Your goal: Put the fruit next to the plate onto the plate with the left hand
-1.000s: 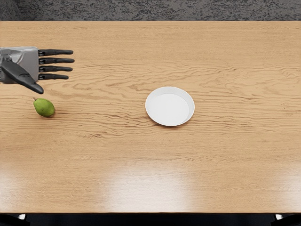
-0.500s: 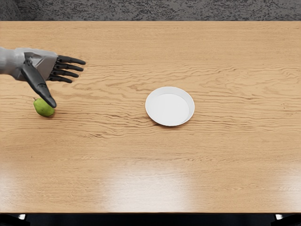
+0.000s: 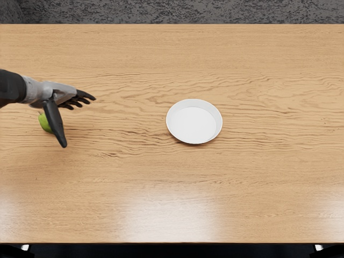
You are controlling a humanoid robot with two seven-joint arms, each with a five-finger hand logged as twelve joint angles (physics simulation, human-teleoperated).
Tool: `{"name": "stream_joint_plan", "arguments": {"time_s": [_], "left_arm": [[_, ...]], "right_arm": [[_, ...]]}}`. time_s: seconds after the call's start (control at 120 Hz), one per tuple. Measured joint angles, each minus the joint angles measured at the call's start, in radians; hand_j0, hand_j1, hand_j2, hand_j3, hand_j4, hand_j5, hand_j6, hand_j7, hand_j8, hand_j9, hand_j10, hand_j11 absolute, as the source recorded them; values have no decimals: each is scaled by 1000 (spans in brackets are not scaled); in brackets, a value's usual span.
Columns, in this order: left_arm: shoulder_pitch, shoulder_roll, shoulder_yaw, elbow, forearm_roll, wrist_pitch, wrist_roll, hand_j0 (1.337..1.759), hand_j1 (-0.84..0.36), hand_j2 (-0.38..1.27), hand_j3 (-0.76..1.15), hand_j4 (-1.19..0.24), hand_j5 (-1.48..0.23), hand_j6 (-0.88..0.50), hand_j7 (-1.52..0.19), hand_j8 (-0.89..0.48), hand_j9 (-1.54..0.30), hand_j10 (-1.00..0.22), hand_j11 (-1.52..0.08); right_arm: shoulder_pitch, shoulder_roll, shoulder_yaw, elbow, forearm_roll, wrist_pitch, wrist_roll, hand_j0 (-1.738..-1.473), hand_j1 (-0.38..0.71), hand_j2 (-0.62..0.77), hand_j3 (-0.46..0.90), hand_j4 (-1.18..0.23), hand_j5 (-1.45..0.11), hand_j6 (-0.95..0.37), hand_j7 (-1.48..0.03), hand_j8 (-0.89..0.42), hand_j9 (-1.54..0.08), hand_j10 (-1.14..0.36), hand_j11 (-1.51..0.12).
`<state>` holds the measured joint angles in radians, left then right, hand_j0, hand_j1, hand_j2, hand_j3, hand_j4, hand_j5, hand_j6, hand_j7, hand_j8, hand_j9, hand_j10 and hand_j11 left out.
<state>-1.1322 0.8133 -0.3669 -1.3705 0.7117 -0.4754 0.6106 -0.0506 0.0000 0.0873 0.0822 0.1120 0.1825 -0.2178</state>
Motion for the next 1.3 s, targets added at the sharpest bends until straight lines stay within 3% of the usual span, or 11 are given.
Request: {"name": "stream_joint_plan", "arguments": {"time_s": [0.483,1.3], "left_arm": [[34,-74,115,13,247,304,0,1658,300,10,0,-47,-55,-48,-55,-48,-55,-46,-54],[94,-80,173,108,350,444,0,1658,258,18,0,-84,-102,-86,-102,-85,-101,-83,-101]], "right_arm": [[2,0,0,-1,0,0,0,-1658,-349,0,0,0,0,0,0,0,0,0,0],[3,0,-1,0,0,0,0,-1658,-349,0,0,0,0,0,0,0,0,0,0]]}}
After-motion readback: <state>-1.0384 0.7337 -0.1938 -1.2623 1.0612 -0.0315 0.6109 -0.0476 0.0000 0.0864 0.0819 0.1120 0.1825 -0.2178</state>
